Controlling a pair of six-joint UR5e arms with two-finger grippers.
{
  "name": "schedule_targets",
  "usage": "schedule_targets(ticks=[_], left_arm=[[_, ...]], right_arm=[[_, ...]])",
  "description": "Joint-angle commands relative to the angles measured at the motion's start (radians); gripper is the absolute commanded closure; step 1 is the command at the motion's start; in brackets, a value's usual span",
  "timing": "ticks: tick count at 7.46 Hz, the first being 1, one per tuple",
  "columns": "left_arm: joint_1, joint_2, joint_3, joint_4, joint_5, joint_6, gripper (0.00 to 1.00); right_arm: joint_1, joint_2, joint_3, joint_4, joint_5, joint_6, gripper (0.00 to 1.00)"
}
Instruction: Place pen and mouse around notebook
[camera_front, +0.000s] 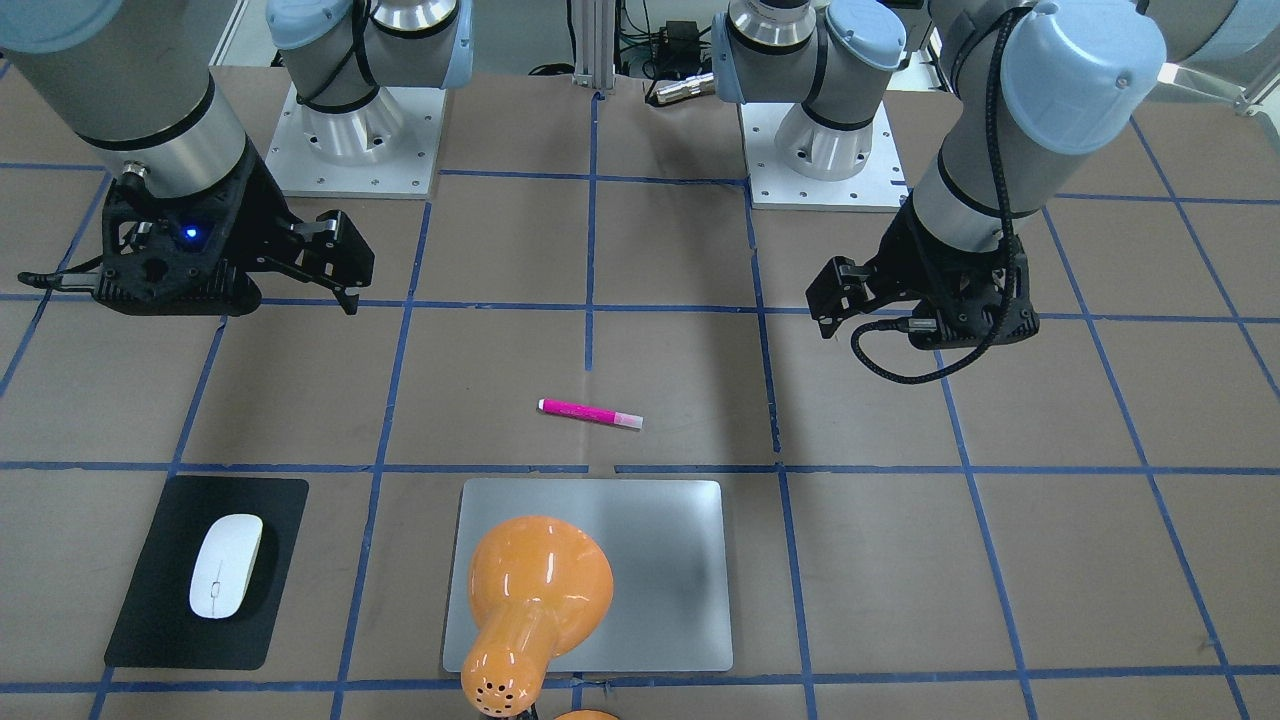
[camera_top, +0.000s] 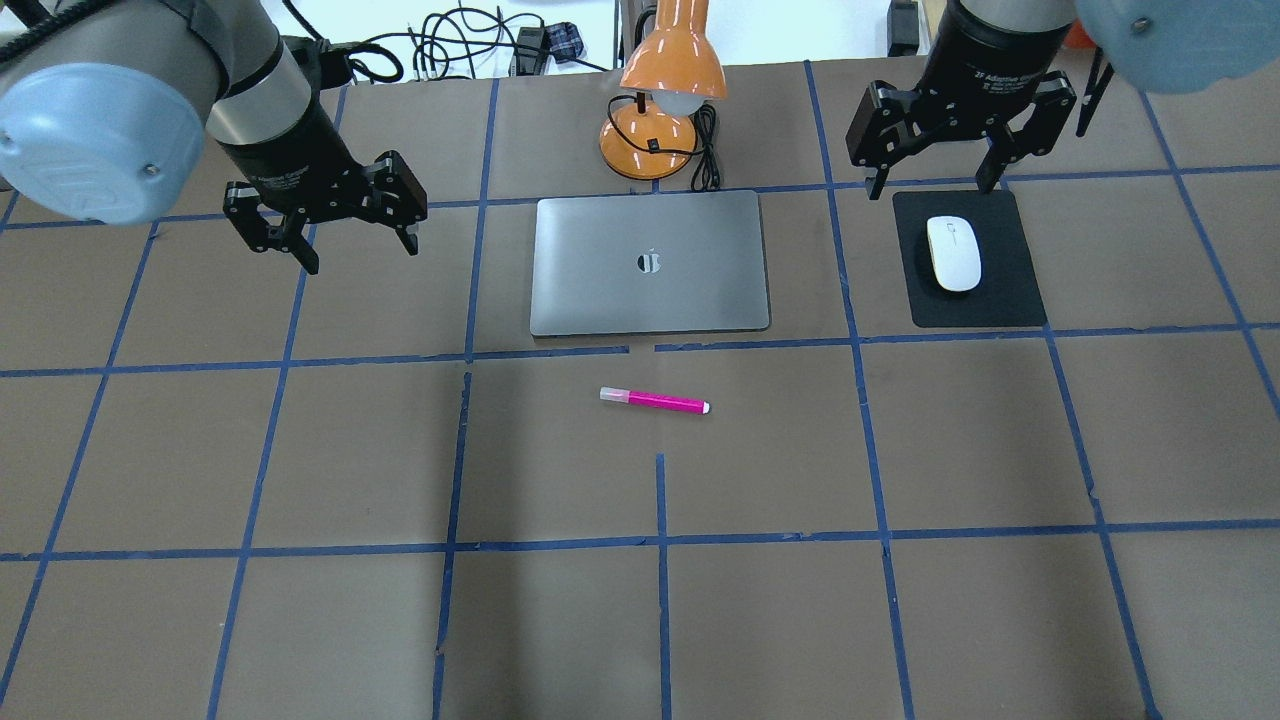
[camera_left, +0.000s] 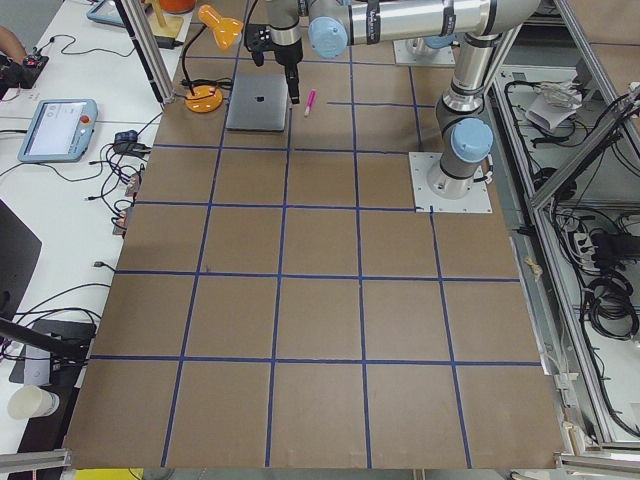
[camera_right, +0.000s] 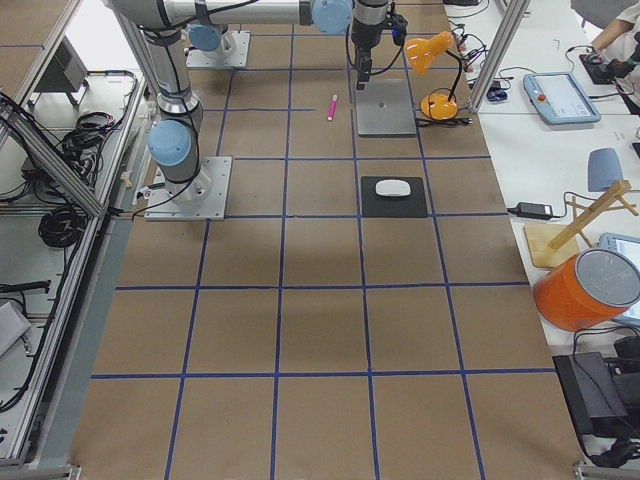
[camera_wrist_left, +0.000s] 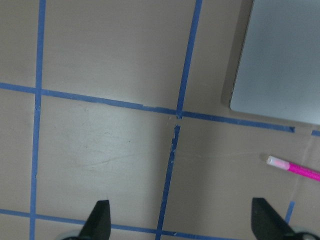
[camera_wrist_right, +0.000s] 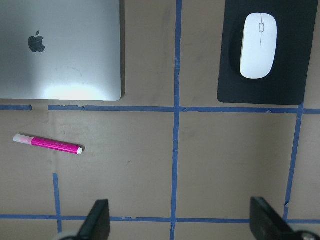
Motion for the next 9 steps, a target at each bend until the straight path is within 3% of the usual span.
schedule_targets(ticks=[1,3,9], left_arm=[[0.005,0.009,0.005,-0.002,0.005,0.033,0.0],[0.003,0.036,0.003,-0.011,0.007,0.117,0.0],[0.009,0.062,-0.031,-0.013,0.005,0.122,0.0]], right_arm=[[0.0,-0.001,0.001,0.001,0.001,-0.001,0.0],[0.0,-0.001,0.001,0.001,0.001,-0.001,0.0],[0.0,-0.001,0.002,0.001,0.001,0.0,0.0]])
